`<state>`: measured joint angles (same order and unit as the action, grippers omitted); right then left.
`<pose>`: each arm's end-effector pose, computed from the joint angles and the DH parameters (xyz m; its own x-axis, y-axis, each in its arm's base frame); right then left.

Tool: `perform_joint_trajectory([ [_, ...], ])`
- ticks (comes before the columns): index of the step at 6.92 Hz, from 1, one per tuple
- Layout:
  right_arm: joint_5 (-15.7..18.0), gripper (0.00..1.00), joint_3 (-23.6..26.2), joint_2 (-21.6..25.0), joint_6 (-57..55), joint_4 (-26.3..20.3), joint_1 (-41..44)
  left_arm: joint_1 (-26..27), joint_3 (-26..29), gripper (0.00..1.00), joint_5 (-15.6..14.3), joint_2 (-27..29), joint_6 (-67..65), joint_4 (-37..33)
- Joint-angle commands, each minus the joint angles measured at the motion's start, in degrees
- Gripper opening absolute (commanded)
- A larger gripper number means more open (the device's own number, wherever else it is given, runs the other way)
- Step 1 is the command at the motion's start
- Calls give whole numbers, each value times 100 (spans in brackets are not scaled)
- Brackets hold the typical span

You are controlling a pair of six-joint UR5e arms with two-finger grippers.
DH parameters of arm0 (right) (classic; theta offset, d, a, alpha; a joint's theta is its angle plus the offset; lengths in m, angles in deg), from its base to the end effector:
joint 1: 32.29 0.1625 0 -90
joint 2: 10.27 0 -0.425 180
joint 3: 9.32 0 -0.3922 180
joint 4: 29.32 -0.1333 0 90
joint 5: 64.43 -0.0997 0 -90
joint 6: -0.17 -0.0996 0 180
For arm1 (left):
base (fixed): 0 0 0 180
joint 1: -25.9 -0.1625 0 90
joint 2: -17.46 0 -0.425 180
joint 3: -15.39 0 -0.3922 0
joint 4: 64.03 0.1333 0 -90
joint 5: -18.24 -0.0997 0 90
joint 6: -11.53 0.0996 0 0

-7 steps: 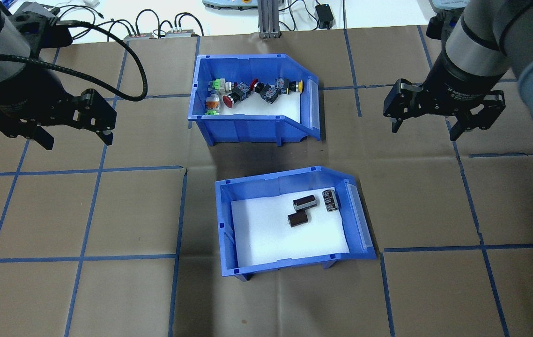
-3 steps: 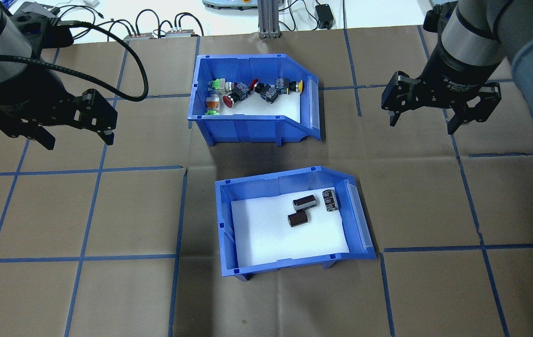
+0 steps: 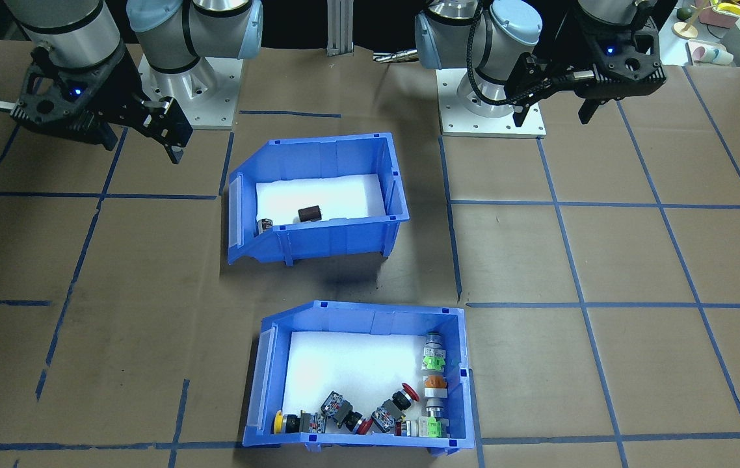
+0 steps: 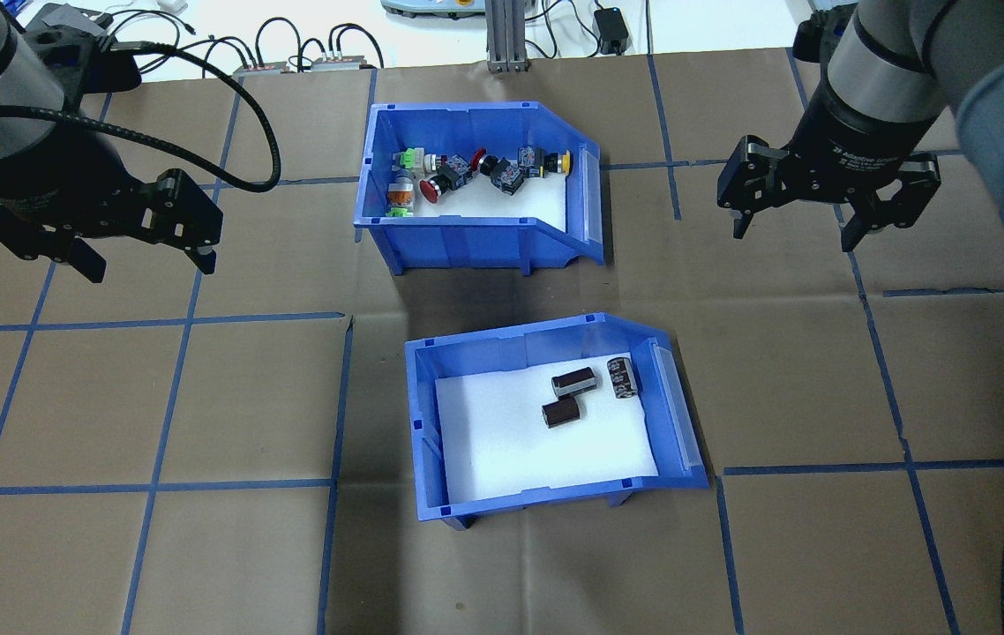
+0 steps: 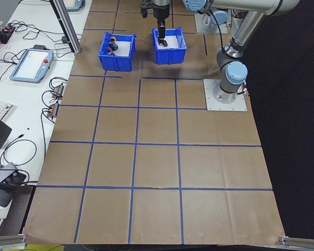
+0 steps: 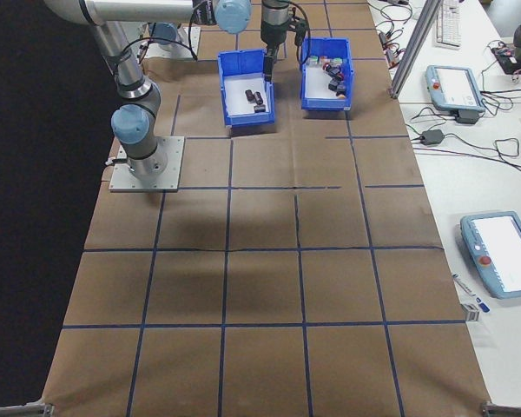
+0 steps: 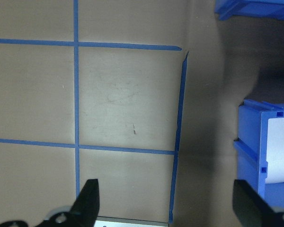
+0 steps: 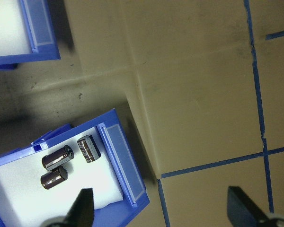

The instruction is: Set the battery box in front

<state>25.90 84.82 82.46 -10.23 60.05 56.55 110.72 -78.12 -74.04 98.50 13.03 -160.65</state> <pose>0.1232 -0.4705 0.4743 -0.9797 0.2001 0.0121 0.2004 0.9791 0.0340 -0.0907 -0.4318 0.5180 -0.9972 -0.0633 -0.0392 -0.0642 0.9977 0.0215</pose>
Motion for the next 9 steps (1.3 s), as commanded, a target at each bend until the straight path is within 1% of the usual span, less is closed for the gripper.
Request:
perform_joint_trajectory([
  [1,-33,100,-210,-298,657,98,45,8,-254,100,86,-158,-97,29],
  [2,-33,100,-411,-517,1880,108,46,8,-464,99,417,-342,-97,108],
  [3,-24,100,-718,-929,2519,117,46,-1,-684,99,751,-500,-124,117],
  [4,-33,100,-1261,-1411,3126,108,124,-1,-939,99,1146,-502,-176,117],
  [5,-33,100,-1814,-1903,3958,99,351,8,-1202,95,1777,-597,-620,170],
  [6,37,100,-2290,-2300,4732,108,797,8,-1457,94,1887,-738,-1695,457],
  [7,3,100,-2590,-2582,4905,99,1115,25,-1964,94,1897,-948,-3385,469],
  [8,-6,100,-2845,-2803,4959,116,1396,191,-2396,94,1906,-1115,-5064,486],
  [9,-15,100,-3092,-3074,5439,273,1712,497,-2591,94,1906,-1091,-6525,687],
])
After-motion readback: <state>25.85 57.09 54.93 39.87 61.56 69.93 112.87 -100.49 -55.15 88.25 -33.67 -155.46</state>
